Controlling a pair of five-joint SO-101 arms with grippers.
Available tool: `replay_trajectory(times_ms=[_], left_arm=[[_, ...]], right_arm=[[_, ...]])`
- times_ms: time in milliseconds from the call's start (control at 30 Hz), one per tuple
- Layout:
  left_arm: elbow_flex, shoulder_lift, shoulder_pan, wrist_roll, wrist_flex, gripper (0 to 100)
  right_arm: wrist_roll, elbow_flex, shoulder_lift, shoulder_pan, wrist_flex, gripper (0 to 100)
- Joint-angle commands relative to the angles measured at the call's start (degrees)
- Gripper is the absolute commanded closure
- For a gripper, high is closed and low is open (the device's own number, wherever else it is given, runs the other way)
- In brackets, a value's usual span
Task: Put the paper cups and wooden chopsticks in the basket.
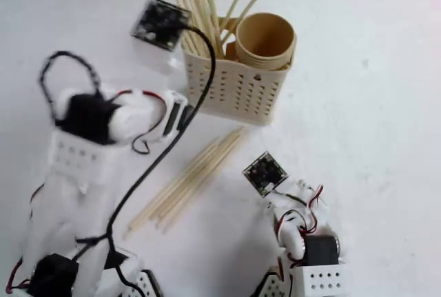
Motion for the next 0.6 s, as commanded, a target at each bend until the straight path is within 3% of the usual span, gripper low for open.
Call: replay_trajectory(times_ms=[0,267,567], left_arm=[[16.0,-1.6,-2.0,-1.8,-14.1,83],[38.1,-1.6,-2.3,-1.8,-37.0,83],[46.4,-1.5,-4.4,-1.8,-47.7,83]], right_arm=[[0.4,0.5,-0.2,-0.1,0.4,97.9],[0.4,0.5,-0.2,-0.1,0.4,97.9],[0.4,0.5,-0.2,-0.2,0.4,97.9]])
